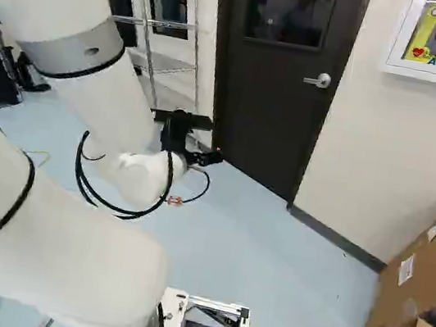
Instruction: Open the door and move inside
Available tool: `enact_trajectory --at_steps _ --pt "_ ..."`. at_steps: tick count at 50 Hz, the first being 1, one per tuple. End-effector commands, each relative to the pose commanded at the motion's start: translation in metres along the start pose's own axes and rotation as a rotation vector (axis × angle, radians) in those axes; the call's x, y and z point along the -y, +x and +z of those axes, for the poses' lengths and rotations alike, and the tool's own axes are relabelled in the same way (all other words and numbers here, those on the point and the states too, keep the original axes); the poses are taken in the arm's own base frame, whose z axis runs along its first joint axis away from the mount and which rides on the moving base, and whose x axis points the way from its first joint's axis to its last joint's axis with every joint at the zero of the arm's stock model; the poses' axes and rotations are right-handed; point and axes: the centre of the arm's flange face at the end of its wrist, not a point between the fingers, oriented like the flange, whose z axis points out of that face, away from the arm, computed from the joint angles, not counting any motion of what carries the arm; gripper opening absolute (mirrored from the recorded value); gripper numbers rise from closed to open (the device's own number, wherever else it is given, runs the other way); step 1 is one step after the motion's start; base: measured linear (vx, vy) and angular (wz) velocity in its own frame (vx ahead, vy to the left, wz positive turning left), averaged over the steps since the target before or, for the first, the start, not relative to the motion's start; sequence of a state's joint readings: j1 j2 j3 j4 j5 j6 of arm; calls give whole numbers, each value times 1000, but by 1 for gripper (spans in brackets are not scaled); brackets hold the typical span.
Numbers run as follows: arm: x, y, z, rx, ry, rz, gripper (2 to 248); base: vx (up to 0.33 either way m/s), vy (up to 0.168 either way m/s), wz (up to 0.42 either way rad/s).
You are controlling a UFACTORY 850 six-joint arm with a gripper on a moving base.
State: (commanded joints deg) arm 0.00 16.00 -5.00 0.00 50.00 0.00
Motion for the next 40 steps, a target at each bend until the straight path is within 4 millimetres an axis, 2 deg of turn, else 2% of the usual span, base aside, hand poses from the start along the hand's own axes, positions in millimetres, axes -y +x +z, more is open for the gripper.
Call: enact_trajectory --at_steps 40 --pt "0 0 0 0 0 0 247 0 0 0"
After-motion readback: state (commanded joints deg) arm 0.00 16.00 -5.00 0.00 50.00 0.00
